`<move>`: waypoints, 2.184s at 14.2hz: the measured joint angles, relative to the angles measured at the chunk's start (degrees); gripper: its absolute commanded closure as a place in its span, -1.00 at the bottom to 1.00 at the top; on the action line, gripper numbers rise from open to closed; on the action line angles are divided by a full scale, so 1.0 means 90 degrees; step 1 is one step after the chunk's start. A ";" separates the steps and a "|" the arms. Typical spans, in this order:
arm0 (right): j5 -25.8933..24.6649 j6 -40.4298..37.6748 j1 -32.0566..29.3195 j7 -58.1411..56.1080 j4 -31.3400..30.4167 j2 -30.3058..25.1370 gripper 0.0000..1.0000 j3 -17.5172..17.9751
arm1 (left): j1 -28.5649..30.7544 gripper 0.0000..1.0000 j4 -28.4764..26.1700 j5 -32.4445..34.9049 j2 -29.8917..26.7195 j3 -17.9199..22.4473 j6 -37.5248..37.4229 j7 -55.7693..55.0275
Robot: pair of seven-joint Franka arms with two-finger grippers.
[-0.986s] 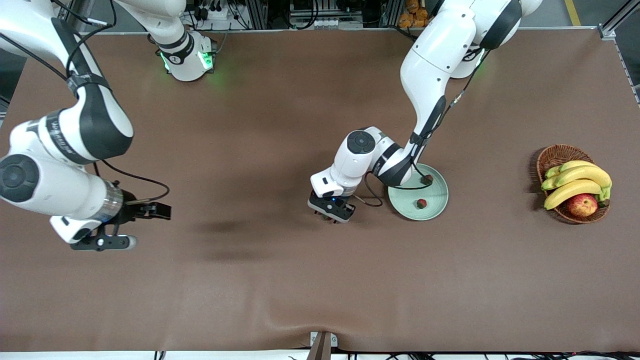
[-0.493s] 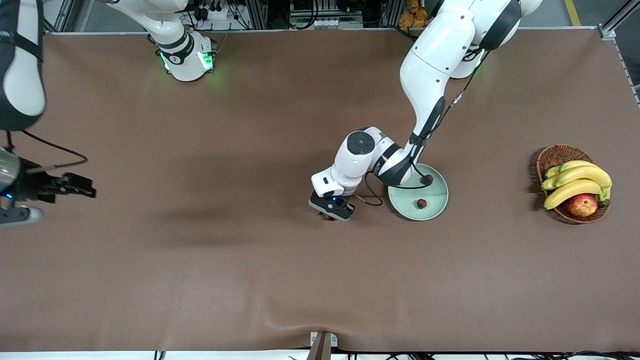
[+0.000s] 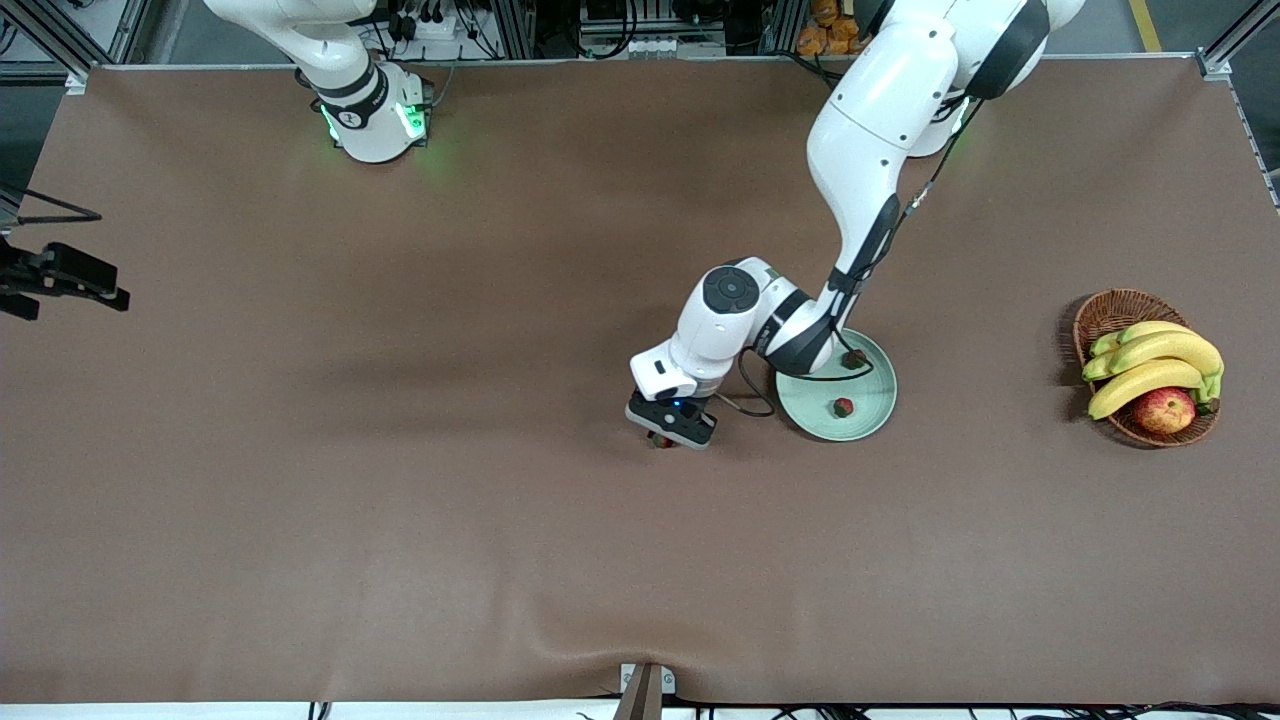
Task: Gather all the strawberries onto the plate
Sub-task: 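Grasp the third strawberry with the left gripper while the right arm returns to rest, then lower the third strawberry onto the plate and open the left gripper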
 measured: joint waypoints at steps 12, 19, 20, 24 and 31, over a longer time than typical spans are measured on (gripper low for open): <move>0.0055 0.0032 -0.0069 0.0338 -0.0798 -0.0618 -1.00 -0.0034 | 0.1492 0.85 -0.2440 0.0004 -0.2312 0.0004 -0.1813 0.0341; 0.0055 0.0064 -0.0069 0.0438 -0.0798 -0.0653 -1.00 -0.0036 | 0.1942 -1.00 -0.3100 0.0005 -0.2623 -0.0095 -0.1745 0.0438; 0.0055 0.0065 -0.0069 0.0441 -0.0798 -0.0655 -1.00 -0.0037 | 0.1941 -1.00 -0.3107 0.0005 -0.2631 -0.0139 -0.1746 0.0372; 0.0054 0.0063 -0.0092 0.0445 -0.0798 -0.0661 -1.00 -0.0078 | 0.1938 -1.00 -0.3070 0.0005 -0.2669 -0.0190 -0.1739 0.0233; 0.0054 0.0054 -0.0101 0.0445 -0.0800 -0.0661 -1.00 -0.0081 | 0.1964 -1.00 -0.2188 0.0004 -0.2776 -0.0140 -0.2062 0.0223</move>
